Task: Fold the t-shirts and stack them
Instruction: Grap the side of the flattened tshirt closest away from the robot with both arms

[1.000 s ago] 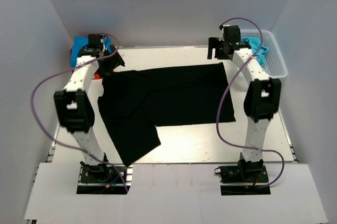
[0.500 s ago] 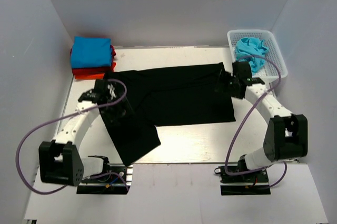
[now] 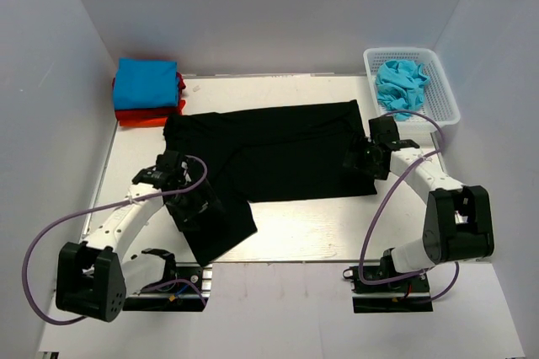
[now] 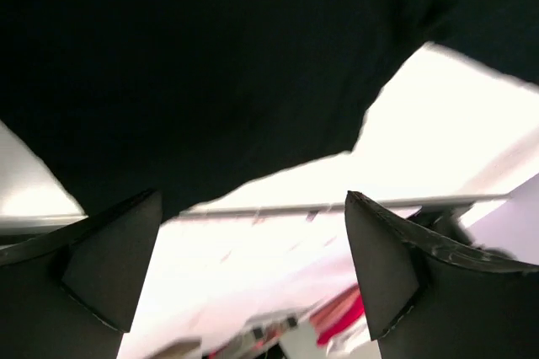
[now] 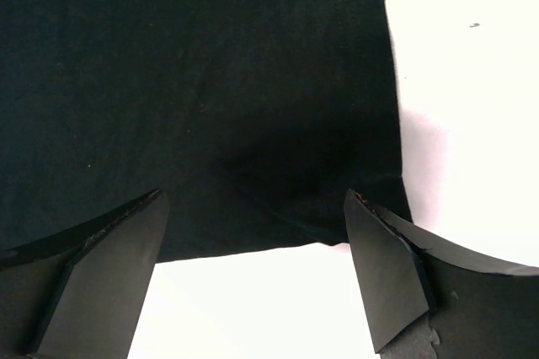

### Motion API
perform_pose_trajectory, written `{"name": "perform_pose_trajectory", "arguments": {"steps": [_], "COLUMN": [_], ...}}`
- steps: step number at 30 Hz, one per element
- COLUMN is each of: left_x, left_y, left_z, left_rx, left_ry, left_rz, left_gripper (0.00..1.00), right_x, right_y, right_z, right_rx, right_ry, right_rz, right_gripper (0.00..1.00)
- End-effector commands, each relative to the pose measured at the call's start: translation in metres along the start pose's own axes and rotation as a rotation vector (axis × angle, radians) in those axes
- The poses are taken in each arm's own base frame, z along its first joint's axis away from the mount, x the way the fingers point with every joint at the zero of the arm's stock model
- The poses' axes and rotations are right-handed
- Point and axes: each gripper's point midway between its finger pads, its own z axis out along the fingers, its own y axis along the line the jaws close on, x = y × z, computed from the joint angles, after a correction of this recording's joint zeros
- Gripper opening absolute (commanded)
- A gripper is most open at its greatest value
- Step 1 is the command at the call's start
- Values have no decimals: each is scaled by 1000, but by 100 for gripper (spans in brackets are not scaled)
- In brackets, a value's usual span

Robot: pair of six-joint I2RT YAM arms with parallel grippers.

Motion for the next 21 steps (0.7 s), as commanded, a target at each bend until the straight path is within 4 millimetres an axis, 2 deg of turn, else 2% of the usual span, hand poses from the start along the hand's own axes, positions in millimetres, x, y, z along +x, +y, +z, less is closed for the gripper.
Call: {"name": "perform_pose_trajectory", "arguments": {"steps": [1, 5, 7, 11, 13, 15, 18, 21], "left_x": [31, 50, 54, 62, 71, 78, 73, 75], "left_y": [7, 34, 32, 37, 51, 54, 65, 61], "left_z": [1, 7, 5, -12, -17, -13, -1, 16], "left_rx": [-33, -261, -294, -410, -482, -495, -586, -599], "left_ry": [111, 208, 220, 217, 237, 240, 212, 229], "left_rz": [-28, 39, 90, 113, 112, 123, 147, 172], "left_gripper": [99, 99, 98, 92, 90, 88, 87, 83], "right_x": [-3, 0, 2, 1, 1, -1, -1, -2], "right_y": [-7, -12, -12, -14, -22, -24, -25, -24], "right_z": [2, 5, 4, -2, -3, -4, -3, -5], "right_rx": [29, 46, 40, 33, 66, 73, 75, 65], "right_ry": [-8, 6, 12, -21, -33, -43, -40, -41], "right_rz": [18, 35, 53, 70, 65, 67, 73, 79], "right_gripper": [90, 90, 90, 90, 90, 90, 90, 90]}}
